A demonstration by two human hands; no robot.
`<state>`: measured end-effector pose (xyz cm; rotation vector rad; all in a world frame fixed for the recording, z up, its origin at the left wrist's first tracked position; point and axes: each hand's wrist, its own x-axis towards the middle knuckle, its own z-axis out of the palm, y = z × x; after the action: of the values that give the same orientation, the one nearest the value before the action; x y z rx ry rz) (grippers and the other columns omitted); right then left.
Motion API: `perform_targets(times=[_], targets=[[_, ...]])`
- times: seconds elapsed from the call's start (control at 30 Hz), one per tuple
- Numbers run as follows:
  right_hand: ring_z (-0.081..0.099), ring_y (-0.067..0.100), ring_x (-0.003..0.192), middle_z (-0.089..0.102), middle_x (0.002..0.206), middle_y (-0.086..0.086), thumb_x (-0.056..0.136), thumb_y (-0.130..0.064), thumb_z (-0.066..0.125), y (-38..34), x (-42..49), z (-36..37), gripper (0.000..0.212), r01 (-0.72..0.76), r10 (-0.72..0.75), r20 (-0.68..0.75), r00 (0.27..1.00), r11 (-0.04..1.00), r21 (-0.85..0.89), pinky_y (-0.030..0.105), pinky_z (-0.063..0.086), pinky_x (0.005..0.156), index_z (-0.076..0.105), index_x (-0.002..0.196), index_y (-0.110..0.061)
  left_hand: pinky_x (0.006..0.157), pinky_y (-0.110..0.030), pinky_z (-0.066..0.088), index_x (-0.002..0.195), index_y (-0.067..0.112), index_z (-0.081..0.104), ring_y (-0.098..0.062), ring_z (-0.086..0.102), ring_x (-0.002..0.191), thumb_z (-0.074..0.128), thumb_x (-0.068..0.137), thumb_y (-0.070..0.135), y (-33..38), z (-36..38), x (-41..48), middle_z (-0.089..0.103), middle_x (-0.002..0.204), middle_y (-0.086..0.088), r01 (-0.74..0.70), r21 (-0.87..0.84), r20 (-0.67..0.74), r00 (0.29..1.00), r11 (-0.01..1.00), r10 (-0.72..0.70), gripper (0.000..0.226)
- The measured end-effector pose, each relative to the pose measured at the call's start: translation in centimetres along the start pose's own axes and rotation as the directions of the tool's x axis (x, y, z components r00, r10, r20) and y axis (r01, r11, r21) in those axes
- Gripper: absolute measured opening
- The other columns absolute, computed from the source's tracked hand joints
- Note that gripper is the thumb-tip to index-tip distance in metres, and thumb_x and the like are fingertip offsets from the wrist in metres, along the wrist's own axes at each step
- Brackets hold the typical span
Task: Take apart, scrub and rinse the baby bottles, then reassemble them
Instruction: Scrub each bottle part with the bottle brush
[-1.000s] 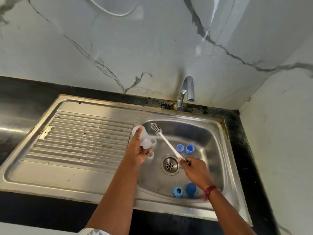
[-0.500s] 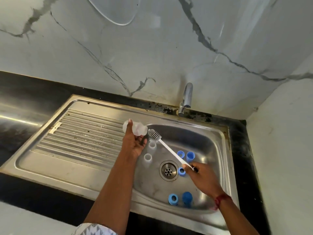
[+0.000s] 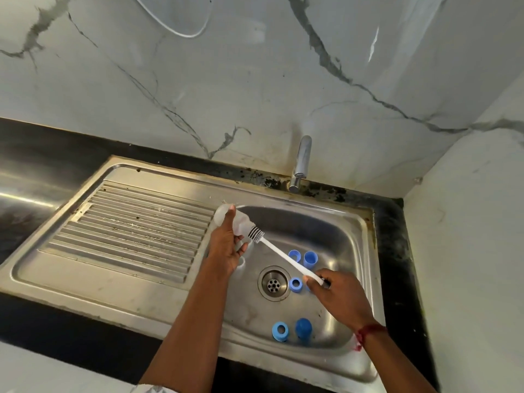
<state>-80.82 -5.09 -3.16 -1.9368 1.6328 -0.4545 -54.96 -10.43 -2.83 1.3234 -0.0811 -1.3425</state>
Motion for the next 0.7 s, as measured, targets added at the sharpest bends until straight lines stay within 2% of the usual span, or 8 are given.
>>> perform_targets(times=[0.1, 0.17, 0.27, 0.37, 0.47, 0.53, 0.6, 0.7], targets=[[0.054, 0.006, 0.055, 0.055, 0.057, -0.008, 0.092, -0.052, 0.059, -0.8, 0.6, 0.4, 0.029, -0.006, 0.006, -0.002, 1.000, 0.998, -0.064, 0.017, 0.041, 0.052, 0.063, 0.073, -0.031, 0.070, -0.033, 0.056, 0.137, 0.016, 0.051, -0.036, 0.062, 0.117, 0.070, 0.084, 0.052, -0.3, 0.1, -0.4, 0.062, 0.128, -0.021, -0.010, 0.040, 0.017, 1.000, 0.999, 0.010, 0.067], [0.054, 0.006, 0.057, 0.055, 0.059, -0.009, 0.093, -0.055, 0.056, -1.0, 0.9, 0.9, 0.032, 0.005, -0.008, -0.029, 1.000, 0.993, -0.119, 0.017, 0.041, 0.055, 0.062, 0.074, -0.030, 0.079, -0.037, 0.058, 0.136, 0.017, 0.050, -0.035, 0.062, 0.116, 0.071, 0.084, 0.051, -0.1, -0.2, -0.2, 0.062, 0.128, -0.020, -0.013, 0.039, 0.026, 1.000, 0.999, 0.012, 0.065], [0.055, 0.005, 0.062, 0.058, 0.065, -0.010, 0.093, -0.057, 0.053, -1.2, 0.9, 1.4, 0.031, 0.037, -0.051, -0.075, 0.996, 0.982, -0.184, 0.022, 0.047, 0.059, 0.063, 0.080, -0.032, 0.092, -0.045, 0.056, 0.119, 0.023, 0.056, -0.032, 0.065, 0.110, 0.075, 0.082, 0.049, 0.2, -1.0, 0.3, 0.064, 0.124, -0.016, -0.028, 0.072, 0.034, 0.999, 0.997, 0.026, 0.050], [0.054, 0.005, 0.062, 0.057, 0.068, -0.012, 0.091, -0.055, 0.058, -1.5, 0.8, 2.2, 0.026, 0.063, -0.097, -0.133, 0.986, 0.968, -0.244, 0.022, 0.048, 0.059, 0.067, 0.084, -0.032, 0.083, -0.042, 0.058, 0.108, 0.022, 0.060, -0.026, 0.066, 0.096, 0.077, 0.080, 0.050, 0.2, -1.3, 0.5, 0.069, 0.112, -0.016, -0.033, 0.101, 0.036, 0.999, 0.994, 0.030, 0.043], [0.050, 0.004, 0.056, 0.057, 0.065, -0.013, 0.082, -0.046, 0.074, -1.7, 0.6, 3.1, 0.018, 0.074, -0.151, -0.250, 0.956, 0.954, -0.292, 0.021, 0.043, 0.051, 0.071, 0.082, -0.028, 0.063, -0.032, 0.055, 0.110, 0.016, 0.066, -0.018, 0.064, 0.069, 0.077, 0.078, 0.053, 0.3, -1.3, 0.3, 0.069, 0.088, -0.012, -0.045, 0.145, 0.025, 0.999, 0.988, 0.042, 0.051], [0.054, 0.007, 0.056, 0.060, 0.066, -0.011, 0.075, -0.040, 0.083, -2.0, 0.5, 3.7, 0.019, 0.089, -0.193, -0.290, 0.937, 0.937, -0.337, 0.021, 0.043, 0.049, 0.073, 0.082, -0.026, 0.061, -0.031, 0.052, 0.116, 0.017, 0.067, -0.020, 0.066, 0.079, 0.081, 0.069, 0.057, 0.1, -1.1, 0.2, 0.071, 0.095, -0.009, -0.043, 0.229, 0.060, 0.998, 0.972, 0.030, 0.063], [0.057, 0.012, 0.059, 0.062, 0.069, -0.008, 0.072, -0.038, 0.085, -2.4, 0.7, 4.2, 0.022, 0.098, -0.222, -0.309, 0.925, 0.923, -0.373, 0.024, 0.046, 0.048, 0.073, 0.084, -0.023, 0.069, -0.035, 0.052, 0.119, 0.018, 0.064, -0.025, 0.064, 0.091, 0.081, 0.070, 0.056, -0.2, -1.0, 0.1, 0.069, 0.104, -0.009, 0.000, 0.219, 0.080, 0.997, 0.976, -0.018, 0.063], [0.058, 0.014, 0.061, 0.061, 0.070, -0.005, 0.075, -0.040, 0.082, -3.2, 1.1, 5.0, 0.023, 0.097, -0.250, -0.307, 0.918, 0.894, -0.438, 0.028, 0.050, 0.046, 0.073, 0.087, -0.022, 0.062, -0.031, 0.051, 0.118, 0.013, 0.065, -0.025, 0.064, 0.081, 0.077, 0.076, 0.056, 0.1, -1.7, 0.4, 0.070, 0.099, -0.016, 0.028, 0.145, 0.073, 0.997, 0.989, -0.039, 0.061]])
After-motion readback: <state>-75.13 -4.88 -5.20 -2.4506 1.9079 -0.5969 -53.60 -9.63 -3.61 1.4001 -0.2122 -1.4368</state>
